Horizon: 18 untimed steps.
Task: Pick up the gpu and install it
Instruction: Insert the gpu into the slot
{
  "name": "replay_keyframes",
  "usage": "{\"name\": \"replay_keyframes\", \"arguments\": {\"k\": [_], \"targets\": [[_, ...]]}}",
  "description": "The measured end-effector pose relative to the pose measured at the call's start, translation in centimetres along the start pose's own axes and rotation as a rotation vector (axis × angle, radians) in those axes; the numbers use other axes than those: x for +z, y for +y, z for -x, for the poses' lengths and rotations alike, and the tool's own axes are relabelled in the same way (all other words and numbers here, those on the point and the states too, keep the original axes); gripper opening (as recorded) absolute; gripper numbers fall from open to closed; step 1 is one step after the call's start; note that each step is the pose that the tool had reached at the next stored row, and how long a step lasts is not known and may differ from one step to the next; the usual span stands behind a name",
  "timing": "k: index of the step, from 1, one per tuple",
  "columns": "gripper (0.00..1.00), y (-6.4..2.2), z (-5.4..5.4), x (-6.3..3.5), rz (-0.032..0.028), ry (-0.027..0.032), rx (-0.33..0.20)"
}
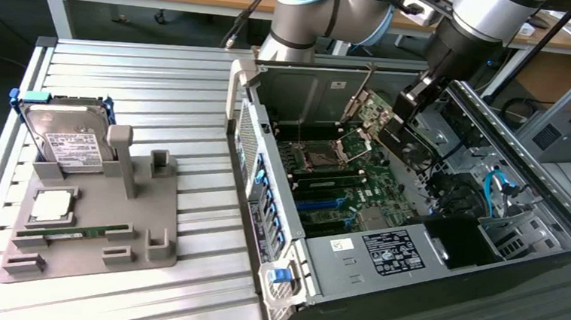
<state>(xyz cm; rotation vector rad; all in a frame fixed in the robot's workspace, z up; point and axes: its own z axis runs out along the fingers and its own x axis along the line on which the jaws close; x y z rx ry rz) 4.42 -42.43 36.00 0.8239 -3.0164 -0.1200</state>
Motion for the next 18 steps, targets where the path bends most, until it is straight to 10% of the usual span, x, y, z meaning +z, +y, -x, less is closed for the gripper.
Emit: {"name": "replay_keyframes", "arguments": {"k": [18], "targets": [[0.27,0.00,0.00,0.00,0.0007,0.0064,-0.083]]}}
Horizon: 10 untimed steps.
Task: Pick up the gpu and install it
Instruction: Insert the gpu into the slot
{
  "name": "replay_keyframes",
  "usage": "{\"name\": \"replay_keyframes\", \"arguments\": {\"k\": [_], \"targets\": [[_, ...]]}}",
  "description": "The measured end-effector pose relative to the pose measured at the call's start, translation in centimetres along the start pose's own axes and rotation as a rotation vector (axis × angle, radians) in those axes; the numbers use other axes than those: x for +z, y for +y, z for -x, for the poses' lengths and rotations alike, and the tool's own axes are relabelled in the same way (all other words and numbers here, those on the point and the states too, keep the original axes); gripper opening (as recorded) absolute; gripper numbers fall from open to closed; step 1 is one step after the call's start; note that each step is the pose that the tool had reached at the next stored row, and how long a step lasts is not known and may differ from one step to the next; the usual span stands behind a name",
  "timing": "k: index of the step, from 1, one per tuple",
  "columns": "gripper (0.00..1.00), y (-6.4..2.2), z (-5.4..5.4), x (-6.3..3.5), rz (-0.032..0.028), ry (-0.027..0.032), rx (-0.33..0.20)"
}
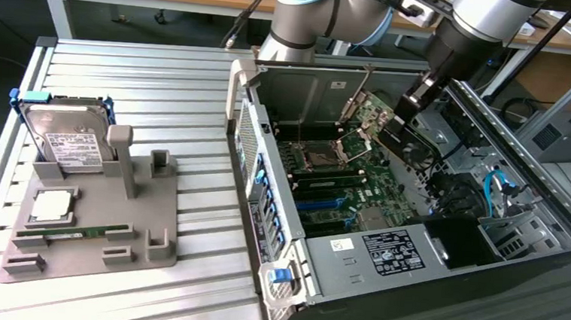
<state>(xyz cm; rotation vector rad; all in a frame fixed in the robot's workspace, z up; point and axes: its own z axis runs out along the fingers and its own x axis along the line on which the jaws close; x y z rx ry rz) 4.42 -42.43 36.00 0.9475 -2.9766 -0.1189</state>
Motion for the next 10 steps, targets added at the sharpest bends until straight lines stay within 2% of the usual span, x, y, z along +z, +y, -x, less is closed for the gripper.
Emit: {"name": "replay_keyframes", "arguments": {"k": [10], "targets": [[0.27,0.00,0.00,0.00,0.0005,0.0041,-0.054]]}}
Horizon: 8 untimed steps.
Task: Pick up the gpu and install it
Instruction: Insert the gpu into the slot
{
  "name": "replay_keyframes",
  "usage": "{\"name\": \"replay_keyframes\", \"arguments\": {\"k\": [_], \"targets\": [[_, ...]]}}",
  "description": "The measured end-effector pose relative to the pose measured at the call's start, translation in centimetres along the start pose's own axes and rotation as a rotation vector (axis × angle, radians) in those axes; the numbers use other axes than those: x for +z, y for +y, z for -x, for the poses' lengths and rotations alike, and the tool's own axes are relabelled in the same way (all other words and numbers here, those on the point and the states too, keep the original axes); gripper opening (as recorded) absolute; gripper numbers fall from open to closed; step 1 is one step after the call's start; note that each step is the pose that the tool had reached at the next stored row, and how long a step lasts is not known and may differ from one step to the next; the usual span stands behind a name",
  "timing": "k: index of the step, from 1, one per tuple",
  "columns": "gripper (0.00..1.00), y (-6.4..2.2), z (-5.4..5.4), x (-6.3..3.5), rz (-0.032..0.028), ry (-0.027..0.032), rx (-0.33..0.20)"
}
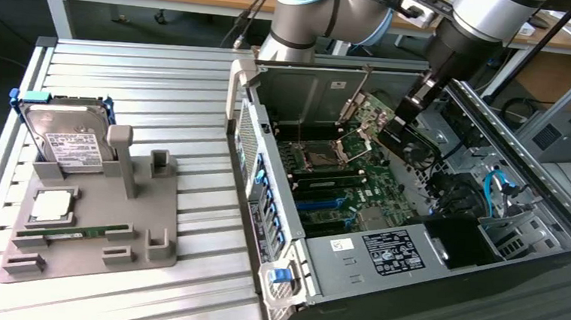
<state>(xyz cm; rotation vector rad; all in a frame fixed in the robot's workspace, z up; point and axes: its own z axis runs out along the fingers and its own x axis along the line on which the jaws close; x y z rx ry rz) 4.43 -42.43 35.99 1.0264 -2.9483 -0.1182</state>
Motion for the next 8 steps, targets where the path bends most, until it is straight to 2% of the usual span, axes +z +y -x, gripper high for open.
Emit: {"name": "replay_keyframes", "arguments": {"k": [8], "targets": [[0.27,0.00,0.00,0.00,0.0003,0.0032,-0.041]]}}
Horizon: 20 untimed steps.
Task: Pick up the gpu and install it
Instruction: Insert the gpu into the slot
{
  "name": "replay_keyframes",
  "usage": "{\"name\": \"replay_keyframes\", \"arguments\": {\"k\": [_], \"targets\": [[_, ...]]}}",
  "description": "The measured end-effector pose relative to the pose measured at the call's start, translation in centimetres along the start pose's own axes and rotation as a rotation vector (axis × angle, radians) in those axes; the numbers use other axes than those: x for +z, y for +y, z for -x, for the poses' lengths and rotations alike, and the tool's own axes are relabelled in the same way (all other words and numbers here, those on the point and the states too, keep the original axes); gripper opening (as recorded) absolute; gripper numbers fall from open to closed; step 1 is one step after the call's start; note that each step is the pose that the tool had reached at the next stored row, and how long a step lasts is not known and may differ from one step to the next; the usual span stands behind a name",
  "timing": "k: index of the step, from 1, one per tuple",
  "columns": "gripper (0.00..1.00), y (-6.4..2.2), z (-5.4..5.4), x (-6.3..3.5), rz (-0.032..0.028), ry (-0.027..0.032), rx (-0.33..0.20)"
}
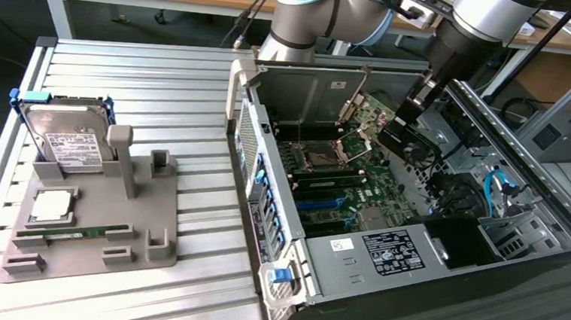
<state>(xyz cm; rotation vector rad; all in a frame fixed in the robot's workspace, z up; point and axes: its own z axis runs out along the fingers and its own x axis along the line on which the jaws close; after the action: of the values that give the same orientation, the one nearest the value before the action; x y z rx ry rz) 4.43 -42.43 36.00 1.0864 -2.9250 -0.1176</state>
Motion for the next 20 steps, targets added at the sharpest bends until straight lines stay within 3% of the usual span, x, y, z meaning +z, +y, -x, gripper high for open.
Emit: {"name": "replay_keyframes", "arguments": {"k": [20], "targets": [[0.27,0.00,0.00,0.00,0.0007,0.0070,-0.091]]}}
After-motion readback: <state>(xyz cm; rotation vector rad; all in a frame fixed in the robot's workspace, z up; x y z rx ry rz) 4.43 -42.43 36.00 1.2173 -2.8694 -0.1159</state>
